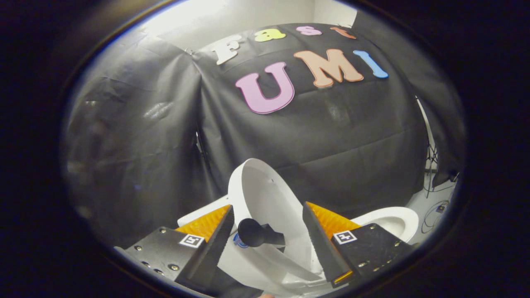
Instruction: Open the toilet lid.
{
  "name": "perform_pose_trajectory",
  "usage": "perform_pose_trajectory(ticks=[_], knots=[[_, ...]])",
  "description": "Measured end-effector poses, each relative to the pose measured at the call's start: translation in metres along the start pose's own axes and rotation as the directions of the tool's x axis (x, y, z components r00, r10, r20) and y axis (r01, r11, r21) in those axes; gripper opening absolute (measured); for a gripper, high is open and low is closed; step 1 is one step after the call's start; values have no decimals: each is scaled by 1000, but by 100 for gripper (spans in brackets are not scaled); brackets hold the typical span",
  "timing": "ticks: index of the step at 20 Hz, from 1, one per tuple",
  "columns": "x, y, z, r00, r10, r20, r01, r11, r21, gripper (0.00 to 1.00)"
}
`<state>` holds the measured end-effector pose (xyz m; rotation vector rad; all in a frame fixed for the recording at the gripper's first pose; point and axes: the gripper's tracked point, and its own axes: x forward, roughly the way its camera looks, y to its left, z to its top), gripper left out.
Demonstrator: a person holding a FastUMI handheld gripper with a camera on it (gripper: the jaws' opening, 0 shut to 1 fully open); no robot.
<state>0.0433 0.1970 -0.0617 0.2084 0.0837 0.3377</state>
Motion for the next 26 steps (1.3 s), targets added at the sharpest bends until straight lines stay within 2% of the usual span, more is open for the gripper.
perform_pose_trajectory(ticks=[5, 11, 15, 18, 21, 26], knots=[[-4, -13, 4, 999, -32, 3, 32, 999, 16, 98], [-20, -15, 49, 993, -4, 122, 3, 1000, 12, 98], [-37, -58, 75, 989, -65, 130, 74, 995, -64, 98], [-48, -102, 66, 994, -106, 23, 108, 989, -101, 98], [-62, -142, 52, 983, -154, -96, 139, 979, -147, 98], [-65, -180, 43, 963, -150, -222, 103, 972, -212, 98]])
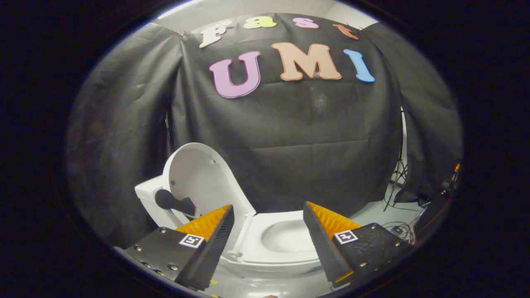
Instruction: Open the toilet lid.
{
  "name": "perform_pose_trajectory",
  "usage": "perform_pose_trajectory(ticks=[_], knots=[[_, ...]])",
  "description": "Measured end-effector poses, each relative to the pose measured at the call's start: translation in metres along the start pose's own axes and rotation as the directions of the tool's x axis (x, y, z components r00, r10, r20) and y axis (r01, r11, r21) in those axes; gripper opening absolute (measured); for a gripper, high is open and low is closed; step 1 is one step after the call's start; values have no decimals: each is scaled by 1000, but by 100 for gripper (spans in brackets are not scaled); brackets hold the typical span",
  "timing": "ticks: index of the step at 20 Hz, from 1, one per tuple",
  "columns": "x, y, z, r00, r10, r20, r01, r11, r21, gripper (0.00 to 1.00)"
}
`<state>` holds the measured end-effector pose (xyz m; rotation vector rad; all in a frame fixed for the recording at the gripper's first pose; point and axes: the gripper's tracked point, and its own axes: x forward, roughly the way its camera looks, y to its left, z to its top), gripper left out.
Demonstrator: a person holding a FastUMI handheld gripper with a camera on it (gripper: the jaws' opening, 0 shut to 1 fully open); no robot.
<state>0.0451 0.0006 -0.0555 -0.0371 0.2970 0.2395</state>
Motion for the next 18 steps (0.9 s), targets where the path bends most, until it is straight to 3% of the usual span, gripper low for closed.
perform_pose_trajectory(ticks=[6, 10, 18], knots=[[27, -48, 1, 998, 28, -60, -30, 999, -30, 98], [31, -96, -8, 989, 8, -149, -31, 989, -147, 98], [26, -177, 18, 994, -2, -111, -17, 984, -176, 97]])
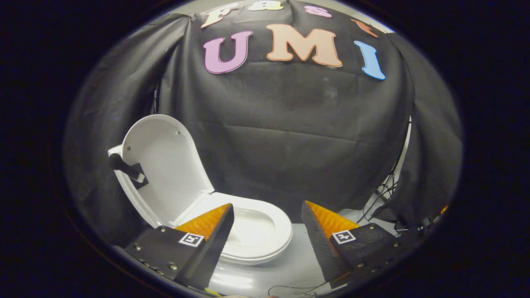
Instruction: Open the toilet lid.
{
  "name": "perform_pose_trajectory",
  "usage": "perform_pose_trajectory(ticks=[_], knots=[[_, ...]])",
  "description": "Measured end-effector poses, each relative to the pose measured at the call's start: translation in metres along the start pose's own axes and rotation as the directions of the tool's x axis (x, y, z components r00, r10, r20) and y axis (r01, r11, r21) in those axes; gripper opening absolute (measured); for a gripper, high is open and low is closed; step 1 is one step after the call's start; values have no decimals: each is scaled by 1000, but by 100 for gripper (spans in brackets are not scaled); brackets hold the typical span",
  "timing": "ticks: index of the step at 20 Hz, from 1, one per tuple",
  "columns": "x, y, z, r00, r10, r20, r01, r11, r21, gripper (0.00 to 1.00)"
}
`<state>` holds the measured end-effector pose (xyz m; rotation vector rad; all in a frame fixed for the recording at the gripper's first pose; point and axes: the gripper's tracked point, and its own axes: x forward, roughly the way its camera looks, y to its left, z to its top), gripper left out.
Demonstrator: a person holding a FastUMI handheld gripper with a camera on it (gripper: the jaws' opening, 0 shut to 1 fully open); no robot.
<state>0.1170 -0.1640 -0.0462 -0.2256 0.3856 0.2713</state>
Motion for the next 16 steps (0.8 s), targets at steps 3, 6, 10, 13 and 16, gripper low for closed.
perform_pose_trajectory(ticks=[3, 6, 10, 13, 16], knots=[[-4, -27, 5, 999, -14, 31, 14, 1000, -1, 97], [-10, -60, 7, 997, -45, 58, 45, 999, 7, 97], [-16, -104, 7, 993, -90, 80, 88, 996, 27, 97], [-20, -130, 12, 987, -117, 108, 112, 993, 48, 97], [-25, -149, 14, 981, -144, 133, 135, 988, 74, 97]])
